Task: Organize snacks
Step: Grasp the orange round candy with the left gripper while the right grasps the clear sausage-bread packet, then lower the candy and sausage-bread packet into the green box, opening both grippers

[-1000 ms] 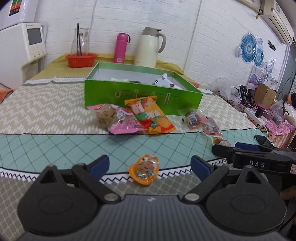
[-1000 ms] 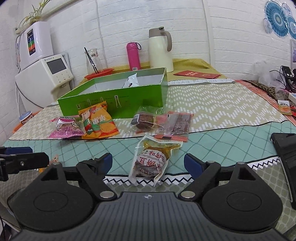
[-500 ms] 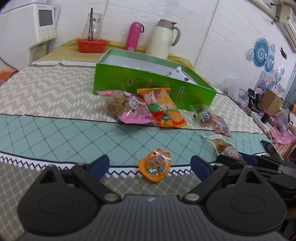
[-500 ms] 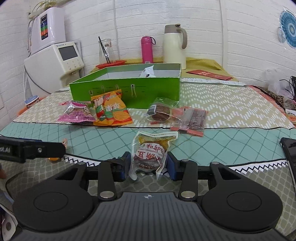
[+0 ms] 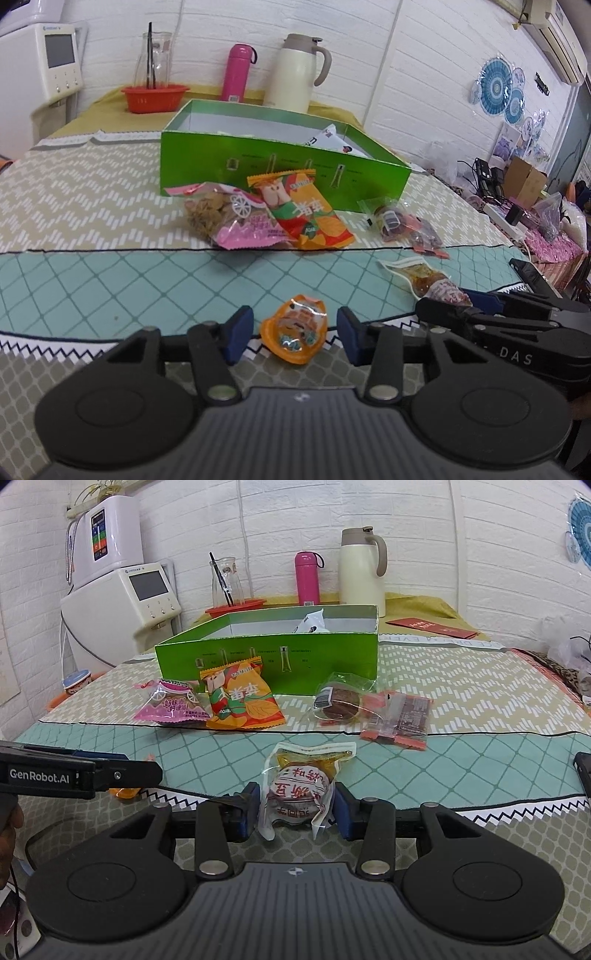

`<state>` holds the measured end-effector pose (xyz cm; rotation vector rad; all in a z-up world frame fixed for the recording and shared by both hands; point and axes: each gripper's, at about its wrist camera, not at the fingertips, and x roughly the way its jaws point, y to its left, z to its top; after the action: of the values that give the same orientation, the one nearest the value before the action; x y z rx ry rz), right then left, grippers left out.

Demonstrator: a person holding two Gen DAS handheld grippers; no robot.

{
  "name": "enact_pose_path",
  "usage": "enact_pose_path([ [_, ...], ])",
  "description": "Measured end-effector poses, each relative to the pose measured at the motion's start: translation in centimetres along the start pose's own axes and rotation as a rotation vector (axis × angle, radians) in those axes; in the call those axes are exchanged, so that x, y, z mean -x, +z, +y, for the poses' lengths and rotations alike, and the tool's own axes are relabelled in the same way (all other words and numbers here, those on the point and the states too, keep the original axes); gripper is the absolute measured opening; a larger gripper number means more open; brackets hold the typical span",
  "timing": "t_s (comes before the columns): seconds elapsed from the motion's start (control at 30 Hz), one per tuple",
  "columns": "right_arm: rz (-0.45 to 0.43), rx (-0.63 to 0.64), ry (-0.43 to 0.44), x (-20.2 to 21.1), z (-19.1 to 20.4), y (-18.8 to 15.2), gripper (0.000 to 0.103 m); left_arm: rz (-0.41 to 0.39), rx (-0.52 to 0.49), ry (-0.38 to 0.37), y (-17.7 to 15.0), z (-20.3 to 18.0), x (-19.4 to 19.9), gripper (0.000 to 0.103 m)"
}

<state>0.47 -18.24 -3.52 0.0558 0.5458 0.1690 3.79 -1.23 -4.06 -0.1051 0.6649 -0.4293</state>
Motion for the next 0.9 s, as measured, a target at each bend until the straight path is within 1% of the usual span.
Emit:
enact_pose_path([
  [0.03,0.0,0.0,-0.001,0.0,0.0,0.0,0.073,0.002,-0.001,-0.005,0.0,0.0,0.1,0.035],
  [0.1,0.0,0.001,-0.002,0.0,0.0,0.0,0.074,0.006,-0.005,-0.006,-0.1,0.0,0.2,0.032],
  [0.23,-0.001,-0.001,-0.003,0.0,0.0,0.0,0.074,0.0,-0.011,-0.003,-0.2,-0.2,0.1,0.032],
  [0.37,-0.002,0.008,-0.013,-0.2,0.2,0.0,0.074,-0.009,-0.049,0.007,-0.4,-0.6,-0.2,0.032],
  [0.47,0.0,0.026,-0.031,-0.3,0.5,0.0,0.071,-0.012,-0.051,0.011,-0.3,-0.7,-0.2,0.031],
  [0.53,0.0,0.019,-0.028,-0.2,0.5,0.2,0.069,-0.009,-0.036,-0.01,-0.2,-0.5,-0.1,0.031],
  [0.63,-0.029,0.015,0.002,0.6,0.7,0.8,0.068,-0.01,-0.003,-0.064,0.4,-0.2,0.3,0.031],
  [0.73,-0.077,0.037,0.007,1.4,1.0,2.0,0.068,-0.042,0.0,-0.096,1.5,-0.2,0.9,0.031],
  [0.9,-0.143,0.044,0.027,1.4,0.8,4.6,0.068,-0.127,-0.015,-0.087,4.5,0.0,1.7,0.031],
])
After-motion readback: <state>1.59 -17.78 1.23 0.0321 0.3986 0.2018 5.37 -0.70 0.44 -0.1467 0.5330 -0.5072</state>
